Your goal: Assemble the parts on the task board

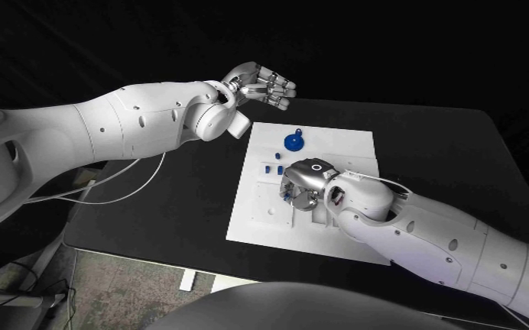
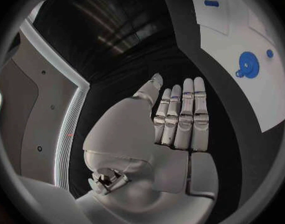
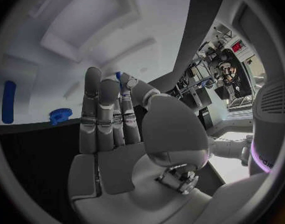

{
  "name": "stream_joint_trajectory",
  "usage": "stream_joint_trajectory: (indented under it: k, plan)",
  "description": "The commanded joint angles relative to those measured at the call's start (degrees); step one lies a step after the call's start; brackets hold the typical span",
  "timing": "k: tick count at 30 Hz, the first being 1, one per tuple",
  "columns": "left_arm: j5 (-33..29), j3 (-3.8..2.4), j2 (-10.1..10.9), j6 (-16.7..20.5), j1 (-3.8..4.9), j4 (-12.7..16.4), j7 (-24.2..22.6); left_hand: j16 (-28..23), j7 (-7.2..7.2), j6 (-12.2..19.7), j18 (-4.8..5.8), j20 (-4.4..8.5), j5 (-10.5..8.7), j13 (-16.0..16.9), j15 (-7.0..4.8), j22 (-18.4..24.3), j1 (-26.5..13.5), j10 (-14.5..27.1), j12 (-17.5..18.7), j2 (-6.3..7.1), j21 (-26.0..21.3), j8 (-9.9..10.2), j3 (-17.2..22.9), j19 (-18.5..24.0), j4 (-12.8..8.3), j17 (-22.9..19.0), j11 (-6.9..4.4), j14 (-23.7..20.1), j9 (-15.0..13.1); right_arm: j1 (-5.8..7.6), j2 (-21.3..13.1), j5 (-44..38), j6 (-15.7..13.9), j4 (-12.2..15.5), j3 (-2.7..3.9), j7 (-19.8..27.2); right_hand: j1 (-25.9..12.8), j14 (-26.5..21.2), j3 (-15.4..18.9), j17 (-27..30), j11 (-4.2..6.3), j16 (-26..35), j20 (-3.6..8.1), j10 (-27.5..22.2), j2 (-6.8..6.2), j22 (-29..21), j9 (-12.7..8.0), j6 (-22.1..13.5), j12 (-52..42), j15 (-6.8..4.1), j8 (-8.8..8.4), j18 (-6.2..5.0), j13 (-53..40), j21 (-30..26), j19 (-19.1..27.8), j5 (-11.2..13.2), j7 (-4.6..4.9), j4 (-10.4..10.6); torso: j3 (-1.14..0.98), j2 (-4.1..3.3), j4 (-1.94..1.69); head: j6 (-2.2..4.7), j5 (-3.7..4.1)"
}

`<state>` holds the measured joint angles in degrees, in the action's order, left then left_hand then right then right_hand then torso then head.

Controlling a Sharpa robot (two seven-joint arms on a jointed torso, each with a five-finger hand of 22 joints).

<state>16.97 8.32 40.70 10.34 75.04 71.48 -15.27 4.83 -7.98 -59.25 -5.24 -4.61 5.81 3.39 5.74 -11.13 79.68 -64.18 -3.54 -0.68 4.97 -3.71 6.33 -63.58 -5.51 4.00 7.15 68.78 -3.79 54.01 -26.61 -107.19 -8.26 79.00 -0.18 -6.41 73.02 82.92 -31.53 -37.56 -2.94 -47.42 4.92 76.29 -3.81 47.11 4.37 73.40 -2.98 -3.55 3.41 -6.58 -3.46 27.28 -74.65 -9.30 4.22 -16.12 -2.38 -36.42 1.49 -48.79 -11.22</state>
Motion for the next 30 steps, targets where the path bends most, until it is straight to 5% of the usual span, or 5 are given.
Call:
stream_joint_trajectory:
  k: [1, 13, 19, 30]
  plan:
    - [-0.35, -0.04, -0.11, -0.55, 0.06, 0.06, -0.51, -0.22, -0.21, -0.07, 0.69, -0.10, 0.25, -0.07, 0.00, 0.06, 0.19, -0.28, 0.03, -0.19, 0.15, 0.04, 0.39, 0.08, 0.00, -0.07, 0.05, 0.10, 0.04, -0.17, 0.15, -1.22, 0.71, -0.19, -0.15, -0.65, -0.04, 0.01, -0.25, 0.00, 1.50, -0.01, -0.01, 1.68, 0.57, 0.08, 0.10, 0.22, -0.38, -0.26, 0.25, -0.84, -0.04, -0.40, -0.33, -0.26, 0.16, -0.04, 0.03, 0.01, -0.01, 0.01, 0.05]
    - [-0.35, -0.04, -0.13, -0.83, 0.07, 0.08, -0.30, -0.22, -0.21, -0.07, 0.69, -0.10, 0.25, -0.07, 0.00, 0.06, 0.19, -0.28, 0.03, -0.19, 0.15, 0.04, 0.39, 0.08, 0.00, -0.07, 0.05, 0.10, 0.04, -0.18, 0.90, -1.67, 1.58, -0.60, -0.97, -0.94, -0.10, -0.05, 0.17, 0.27, 1.23, 0.29, -0.16, 0.70, 0.39, 2.88, -0.06, -0.51, -0.37, -0.06, 0.23, -0.86, -0.03, -2.79, -0.76, -0.44, 0.42, -0.02, 0.06, 0.04, -0.03, -0.02, 0.22]
    - [-0.35, -0.04, -0.07, -0.90, 0.07, 0.07, -0.25, -0.20, -0.23, -0.03, 0.68, -0.10, 0.22, -0.07, 0.01, 0.07, 0.18, -0.25, 0.03, -0.15, 0.28, 0.04, 0.49, 0.15, 0.06, -0.06, 0.06, 0.09, 0.04, -0.18, 0.83, -1.01, 1.00, -0.91, -1.18, -0.97, -0.96, -0.12, 2.46, 0.42, 0.79, 0.54, -0.42, -1.16, 0.02, 3.00, -0.35, -1.93, -0.36, 0.22, 0.17, -0.82, 0.01, -3.37, -0.69, -2.59, 0.81, 0.14, 0.07, 0.04, 0.02, 0.05, 0.39]
    - [-0.35, -0.04, -0.12, -0.68, 0.07, -0.06, -0.18, -0.22, -0.30, 0.22, 0.68, -0.12, 0.14, -0.07, 0.04, 0.10, 0.14, -0.07, 0.04, -0.06, 0.29, 0.08, 0.44, 0.17, 0.11, -0.07, 0.11, 0.06, 0.06, -0.17, 0.53, 1.02, -1.85, -1.14, -1.29, -0.99, -2.41, -0.25, 5.57, 0.31, -2.44, -0.03, -2.51, -12.40, -3.34, 2.59, -0.77, -11.05, -0.38, 2.30, 0.15, -2.66, 0.15, -4.55, -1.73, -8.07, 2.91, 0.15, -0.02, 0.05, 0.05, -0.02, 0.94]
